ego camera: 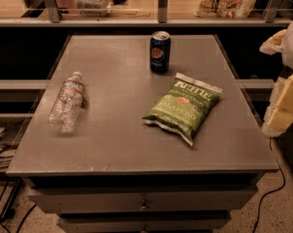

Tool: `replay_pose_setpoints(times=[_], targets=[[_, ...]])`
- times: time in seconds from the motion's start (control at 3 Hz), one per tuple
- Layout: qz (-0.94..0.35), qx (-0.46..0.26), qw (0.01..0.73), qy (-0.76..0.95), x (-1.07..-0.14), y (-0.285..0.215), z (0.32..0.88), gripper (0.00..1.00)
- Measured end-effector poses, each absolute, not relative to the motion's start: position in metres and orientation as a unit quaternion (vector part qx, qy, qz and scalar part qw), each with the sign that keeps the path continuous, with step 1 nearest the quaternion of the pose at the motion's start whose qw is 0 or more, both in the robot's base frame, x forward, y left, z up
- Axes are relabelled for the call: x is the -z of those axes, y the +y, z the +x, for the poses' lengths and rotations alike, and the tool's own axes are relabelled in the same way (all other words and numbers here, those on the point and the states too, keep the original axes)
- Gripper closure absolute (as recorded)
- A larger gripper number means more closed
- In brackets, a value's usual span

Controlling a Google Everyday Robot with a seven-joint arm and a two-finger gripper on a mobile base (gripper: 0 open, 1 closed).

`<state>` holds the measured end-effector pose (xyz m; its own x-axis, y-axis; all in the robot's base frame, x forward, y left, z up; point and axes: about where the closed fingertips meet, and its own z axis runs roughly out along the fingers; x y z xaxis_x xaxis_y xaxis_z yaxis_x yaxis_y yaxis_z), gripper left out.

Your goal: Pick green jalapeno chip bag

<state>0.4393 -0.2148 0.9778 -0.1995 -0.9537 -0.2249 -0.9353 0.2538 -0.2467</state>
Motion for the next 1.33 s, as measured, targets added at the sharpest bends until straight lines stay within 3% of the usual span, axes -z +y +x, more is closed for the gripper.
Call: replay_pose_setpoints(times=[0.67, 1.33], targets=[[-0.639, -0.03, 0.2, 0.742, -0.94, -0.171, 0.453, 0.0], [-0.626, -0.039, 0.237, 0.742, -0.9, -0.125, 0.503, 0.0]])
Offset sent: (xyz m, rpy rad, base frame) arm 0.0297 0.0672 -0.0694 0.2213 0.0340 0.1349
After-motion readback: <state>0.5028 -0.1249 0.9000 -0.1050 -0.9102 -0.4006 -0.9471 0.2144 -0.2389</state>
